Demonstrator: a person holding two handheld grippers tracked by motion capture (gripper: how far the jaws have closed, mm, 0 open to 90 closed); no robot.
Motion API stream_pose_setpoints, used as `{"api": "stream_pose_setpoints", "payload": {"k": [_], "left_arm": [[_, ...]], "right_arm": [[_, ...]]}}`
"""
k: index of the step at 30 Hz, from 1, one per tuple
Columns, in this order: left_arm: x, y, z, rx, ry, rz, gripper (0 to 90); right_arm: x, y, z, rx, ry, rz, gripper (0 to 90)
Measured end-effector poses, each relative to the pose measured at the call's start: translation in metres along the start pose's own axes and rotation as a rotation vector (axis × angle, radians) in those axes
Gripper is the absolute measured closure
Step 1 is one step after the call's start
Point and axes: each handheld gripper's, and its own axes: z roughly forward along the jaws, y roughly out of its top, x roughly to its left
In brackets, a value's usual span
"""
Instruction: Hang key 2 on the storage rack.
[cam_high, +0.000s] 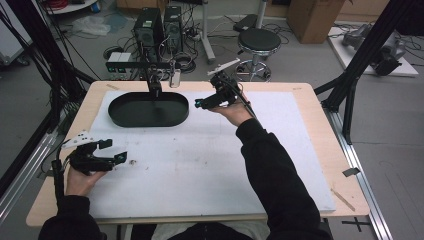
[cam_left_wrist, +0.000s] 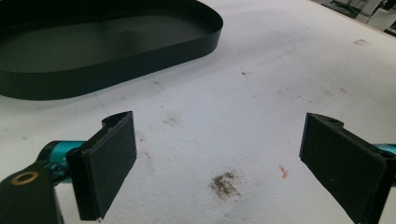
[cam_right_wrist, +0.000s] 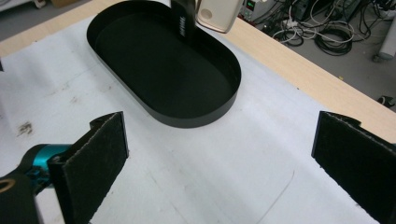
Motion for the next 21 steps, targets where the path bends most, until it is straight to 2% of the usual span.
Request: {"api": "stream_pose_setpoints", "payload": {"k": [4,18,21], "left_arm": [[0.000,0.000,0.000,0.003,0.002,0.003,11.3],[-0.001,0.000,0.000,0.004,0.003,0.003,11.3],[-0.002,0.000,0.000,0.009,0.006,0.006,11.3]], "right_arm": [[-0.002,-0.012,-0.010,0.015,-0.008,0.002,1.3],[-0.006,-0.056,-0.048,-0.029,-0.015,0.046,1.3],[-0.007,-0.067,-0.053,-0.028,-0.027,0.036,1.3]]}}
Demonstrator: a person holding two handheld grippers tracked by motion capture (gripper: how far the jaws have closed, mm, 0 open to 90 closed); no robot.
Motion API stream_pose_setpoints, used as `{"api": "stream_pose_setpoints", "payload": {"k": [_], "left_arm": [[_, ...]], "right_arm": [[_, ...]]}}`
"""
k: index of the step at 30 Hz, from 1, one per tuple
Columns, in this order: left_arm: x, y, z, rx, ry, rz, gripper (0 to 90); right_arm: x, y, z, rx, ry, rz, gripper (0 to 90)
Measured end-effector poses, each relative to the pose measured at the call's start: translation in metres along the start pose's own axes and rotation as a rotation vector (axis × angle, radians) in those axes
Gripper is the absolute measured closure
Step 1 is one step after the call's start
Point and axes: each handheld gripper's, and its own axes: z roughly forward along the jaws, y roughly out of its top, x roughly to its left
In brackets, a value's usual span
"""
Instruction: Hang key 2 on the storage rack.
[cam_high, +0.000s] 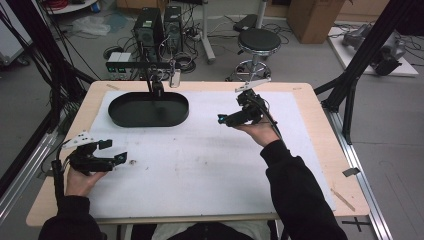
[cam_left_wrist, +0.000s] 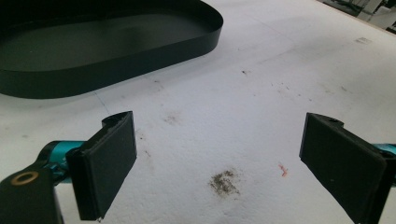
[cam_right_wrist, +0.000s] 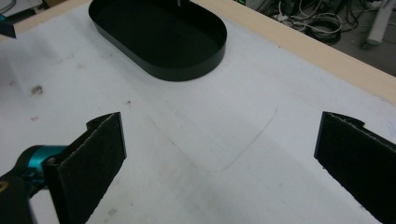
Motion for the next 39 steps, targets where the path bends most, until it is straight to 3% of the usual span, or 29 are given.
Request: {"api": "stream_pose_setpoints", "payload": {"k": [9,22,39], "left_arm": [[0.000,0.000,0.000,0.010,0.004,0.010,11.3],[-0.001,0.000,0.001,0.012,0.003,0.010,11.3],[-0.003,-0.001,0.002,0.027,-0.003,0.008,11.3]], "right_arm": [[-0.007,-0.037,-0.016,-0.013,-0.019,0.029,1.3],[-0.020,-0.090,-0.032,0.002,-0.035,0.119,1.3],[-0.030,-0.140,-0.052,-0.025,-0.089,0.175,1.3]]}}
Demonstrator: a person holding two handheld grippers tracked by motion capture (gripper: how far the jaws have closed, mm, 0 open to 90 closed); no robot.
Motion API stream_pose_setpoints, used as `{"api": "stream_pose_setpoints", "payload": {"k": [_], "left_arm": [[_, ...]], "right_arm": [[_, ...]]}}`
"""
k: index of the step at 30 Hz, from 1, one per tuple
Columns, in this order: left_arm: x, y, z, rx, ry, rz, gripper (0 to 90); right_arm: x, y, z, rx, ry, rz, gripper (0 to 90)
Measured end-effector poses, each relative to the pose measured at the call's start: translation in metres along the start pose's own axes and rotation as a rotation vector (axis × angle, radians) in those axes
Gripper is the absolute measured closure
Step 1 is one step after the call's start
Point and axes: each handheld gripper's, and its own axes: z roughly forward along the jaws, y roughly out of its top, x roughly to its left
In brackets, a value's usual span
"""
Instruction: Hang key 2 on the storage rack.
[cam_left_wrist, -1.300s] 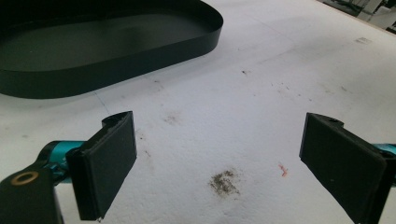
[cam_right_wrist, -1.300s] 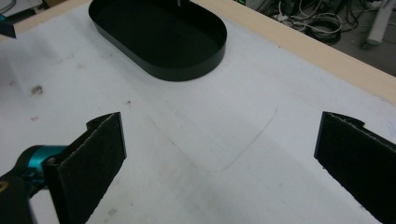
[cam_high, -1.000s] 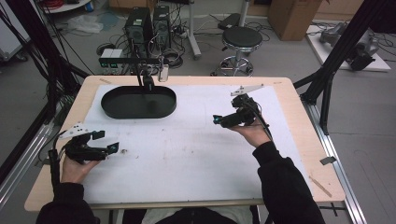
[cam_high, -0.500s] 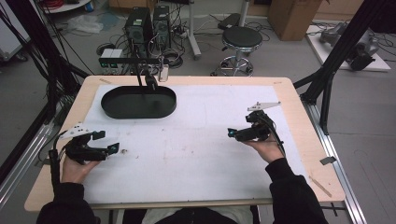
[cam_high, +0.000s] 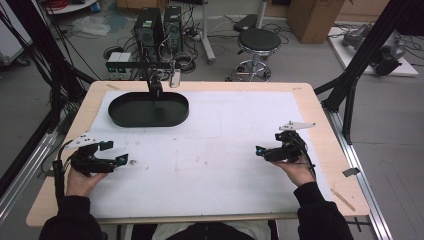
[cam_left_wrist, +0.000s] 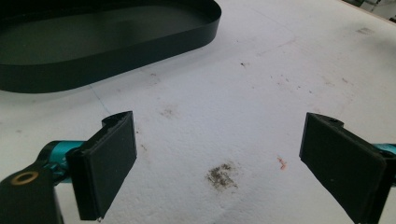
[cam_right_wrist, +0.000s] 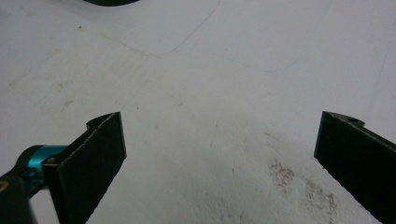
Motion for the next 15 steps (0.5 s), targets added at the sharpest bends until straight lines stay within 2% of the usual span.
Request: {"api": "stream_pose_setpoints", "payload": {"k": [2,9,15], "left_arm": [[0.000,0.000,0.000,0.001,0.000,0.000,11.3],[0.000,-0.001,0.000,0.008,-0.001,0.000,11.3],[0.000,-0.001,0.000,0.008,0.002,-0.003,11.3]], "right_arm": [[-0.002,-0.005,-0.002,0.007,-0.007,0.003,1.3],[-0.008,-0.021,-0.014,-0.029,-0.032,0.013,1.3],[-0.013,-0.038,-0.023,-0.059,-0.030,0.015,1.3]]}}
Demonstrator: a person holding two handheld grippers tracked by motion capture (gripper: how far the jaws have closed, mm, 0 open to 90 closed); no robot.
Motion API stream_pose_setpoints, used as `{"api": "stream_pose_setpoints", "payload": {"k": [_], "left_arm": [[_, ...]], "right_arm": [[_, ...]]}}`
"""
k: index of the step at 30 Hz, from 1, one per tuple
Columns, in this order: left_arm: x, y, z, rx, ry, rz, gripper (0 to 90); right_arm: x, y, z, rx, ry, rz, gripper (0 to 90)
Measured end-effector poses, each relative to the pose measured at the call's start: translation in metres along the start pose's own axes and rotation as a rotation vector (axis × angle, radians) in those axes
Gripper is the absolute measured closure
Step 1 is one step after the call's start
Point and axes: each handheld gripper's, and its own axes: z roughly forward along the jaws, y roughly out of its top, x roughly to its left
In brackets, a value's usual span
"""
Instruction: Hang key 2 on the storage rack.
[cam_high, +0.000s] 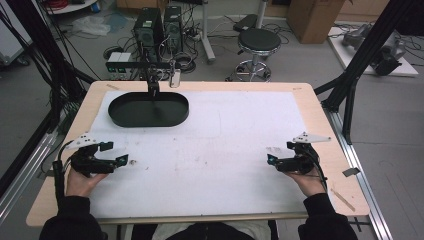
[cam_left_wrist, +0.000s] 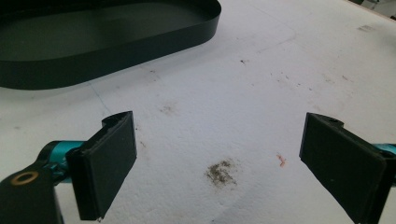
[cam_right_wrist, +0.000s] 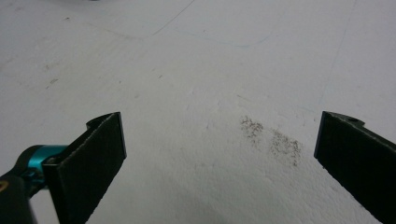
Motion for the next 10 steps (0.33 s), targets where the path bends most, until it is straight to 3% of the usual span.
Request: {"api": "stream_pose_setpoints", "payload": {"k": [10], "left_arm": [[0.000,0.000,0.000,0.007,0.003,0.002,11.3]], "right_arm": [[-0.002,-0.020,-0.010,-0.030,-0.029,0.003,1.3]]}}
